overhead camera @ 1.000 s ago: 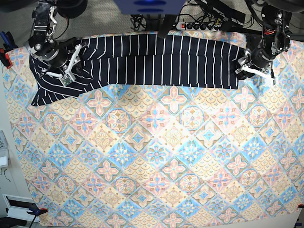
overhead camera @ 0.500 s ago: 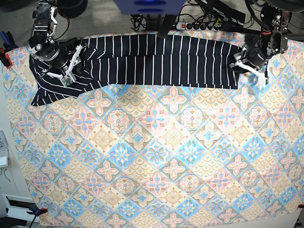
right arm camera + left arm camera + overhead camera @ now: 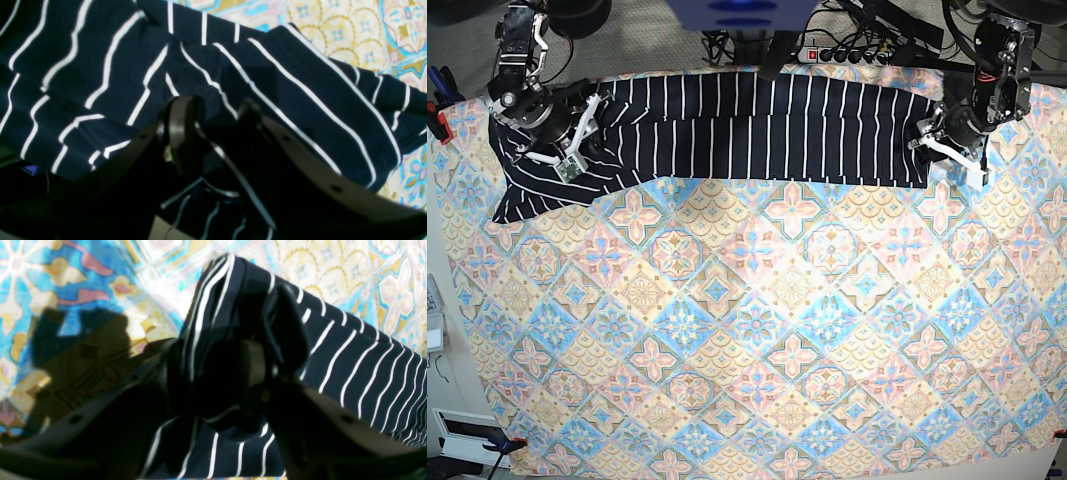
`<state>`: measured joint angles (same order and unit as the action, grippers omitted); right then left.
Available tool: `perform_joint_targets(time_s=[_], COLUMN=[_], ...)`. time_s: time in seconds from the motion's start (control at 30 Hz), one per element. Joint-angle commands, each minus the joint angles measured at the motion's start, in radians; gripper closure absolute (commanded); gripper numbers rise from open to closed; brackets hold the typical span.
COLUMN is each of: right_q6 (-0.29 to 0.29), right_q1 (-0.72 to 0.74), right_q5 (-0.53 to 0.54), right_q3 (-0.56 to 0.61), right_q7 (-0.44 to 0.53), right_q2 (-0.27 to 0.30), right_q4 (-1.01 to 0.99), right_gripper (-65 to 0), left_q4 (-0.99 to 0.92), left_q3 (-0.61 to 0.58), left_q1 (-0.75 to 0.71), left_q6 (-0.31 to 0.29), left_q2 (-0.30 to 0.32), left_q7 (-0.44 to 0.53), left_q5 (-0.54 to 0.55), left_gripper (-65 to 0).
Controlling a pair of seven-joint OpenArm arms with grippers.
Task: Fold the T-shirt properly
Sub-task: 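Regrip the folded strip ends with both grippers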
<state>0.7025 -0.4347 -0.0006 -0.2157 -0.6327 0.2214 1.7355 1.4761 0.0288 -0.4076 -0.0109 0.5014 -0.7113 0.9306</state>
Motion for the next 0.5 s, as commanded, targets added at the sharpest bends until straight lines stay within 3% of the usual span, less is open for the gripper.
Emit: perform_joint_targets(time_s=[0.0, 0.1, 0.27, 0.47], right_q6=[-0.004, -0.004, -0.004, -0.004], right_q1=[0.003, 0.006, 0.006, 0.006], right_q5=[0.009, 0.009, 0.009, 0.009], right_q3=[-0.006, -0.006, -0.006, -0.006], right_q7=[0.014, 0.010, 0.009, 0.009], right_q2=[0.013, 0.013, 0.013, 0.013], right_q4=[0.019, 0.019, 0.019, 0.019], right_gripper=[-21.0, -21.0, -21.0, -21.0], left_q4=[-0.002, 0.001, 0.036, 0.079], left_q3=[-0.028, -0.046, -0.046, -0.040], left_q1=[-0.007, -0.007, -0.015, -0.007], left_q6=[0.007, 0.007, 0.006, 0.006], left_q2=[0.004, 0.003, 0.000, 0.001], left_q7=[-0.043, -0.043, -0.043, -0.043], left_q5=[-0.002, 0.005, 0.005, 0.006], left_gripper=[-25.5, -20.4, -6.5, 0.0])
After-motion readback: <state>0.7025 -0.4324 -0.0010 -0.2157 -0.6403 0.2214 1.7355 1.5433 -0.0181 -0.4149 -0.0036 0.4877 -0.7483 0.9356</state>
